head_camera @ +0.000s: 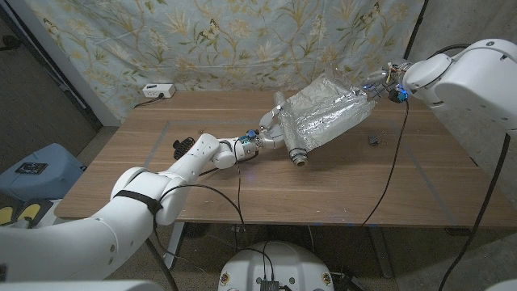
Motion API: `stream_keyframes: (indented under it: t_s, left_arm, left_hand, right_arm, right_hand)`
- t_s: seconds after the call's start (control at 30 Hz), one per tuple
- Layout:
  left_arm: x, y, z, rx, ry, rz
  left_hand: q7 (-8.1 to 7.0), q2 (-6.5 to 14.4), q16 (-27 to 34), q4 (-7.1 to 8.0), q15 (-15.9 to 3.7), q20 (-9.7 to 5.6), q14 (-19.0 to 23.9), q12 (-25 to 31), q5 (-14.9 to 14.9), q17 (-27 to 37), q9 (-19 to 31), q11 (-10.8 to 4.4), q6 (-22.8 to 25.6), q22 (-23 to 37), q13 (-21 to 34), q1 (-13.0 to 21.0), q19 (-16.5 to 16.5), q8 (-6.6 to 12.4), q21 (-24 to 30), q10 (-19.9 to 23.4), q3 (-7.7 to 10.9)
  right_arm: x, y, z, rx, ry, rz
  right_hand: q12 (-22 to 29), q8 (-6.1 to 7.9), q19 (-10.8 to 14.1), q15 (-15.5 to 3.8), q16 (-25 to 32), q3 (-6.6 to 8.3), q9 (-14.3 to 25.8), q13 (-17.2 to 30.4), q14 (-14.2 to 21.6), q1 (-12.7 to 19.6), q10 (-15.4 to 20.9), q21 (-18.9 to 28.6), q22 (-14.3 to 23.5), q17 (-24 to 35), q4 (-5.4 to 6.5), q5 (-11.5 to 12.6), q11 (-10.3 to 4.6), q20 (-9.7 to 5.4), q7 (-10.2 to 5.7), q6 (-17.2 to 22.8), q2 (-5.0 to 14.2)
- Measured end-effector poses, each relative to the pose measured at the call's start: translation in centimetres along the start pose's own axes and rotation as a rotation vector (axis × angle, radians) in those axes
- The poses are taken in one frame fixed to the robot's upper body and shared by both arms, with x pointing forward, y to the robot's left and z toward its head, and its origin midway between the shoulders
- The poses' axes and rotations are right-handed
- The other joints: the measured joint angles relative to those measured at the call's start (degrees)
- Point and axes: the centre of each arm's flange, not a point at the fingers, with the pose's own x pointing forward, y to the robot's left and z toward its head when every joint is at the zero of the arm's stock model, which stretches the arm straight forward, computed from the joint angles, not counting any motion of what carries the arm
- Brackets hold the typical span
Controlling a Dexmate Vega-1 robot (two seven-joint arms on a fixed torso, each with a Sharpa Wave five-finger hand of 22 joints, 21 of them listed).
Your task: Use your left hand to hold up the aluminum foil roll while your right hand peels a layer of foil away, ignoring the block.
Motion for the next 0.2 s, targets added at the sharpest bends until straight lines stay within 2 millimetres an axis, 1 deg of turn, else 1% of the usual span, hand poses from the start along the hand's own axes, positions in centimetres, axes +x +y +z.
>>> stream_keyframes:
  t_s: [0.13,0.2]
  left_arm:
    - [0.00,-0.15,0.29,0.005,-0.005,-0.004]
    - [0.01,-0.21,0.41,0.009,-0.007,-0.008]
  left_hand:
    - [-0.30,0.0,0.0,0.00,0.00,0.00,0.0,0.0,0.0,0.0,0.0,0.00,0.3,0.0,0.2,0.0,0.0,0.00,0.0,0.0,0.00]
    - [-0.30,0.0,0.0,0.00,0.00,0.00,0.0,0.0,0.0,0.0,0.0,0.00,0.3,0.0,0.3,0.0,0.0,0.00,0.0,0.0,0.00]
  right_arm:
    - [0.26,0.14,0.12,0.002,-0.005,0.003]
    - [0.46,0.29,0.10,0.004,-0.005,0.007]
  right_hand:
    - [-0.3,0.00,0.0,0.00,0.0,0.00,-0.2,0.0,0.0,0.0,0.0,0.0,0.0,0.0,0.00,0.0,0.00,0.00,0.00,0.0,0.00]
    - [-0.3,-0.13,0.0,0.00,0.0,0.25,-0.3,0.0,0.0,0.0,0.0,0.0,0.0,0.0,-0.25,0.0,0.00,0.00,0.00,0.0,0.00]
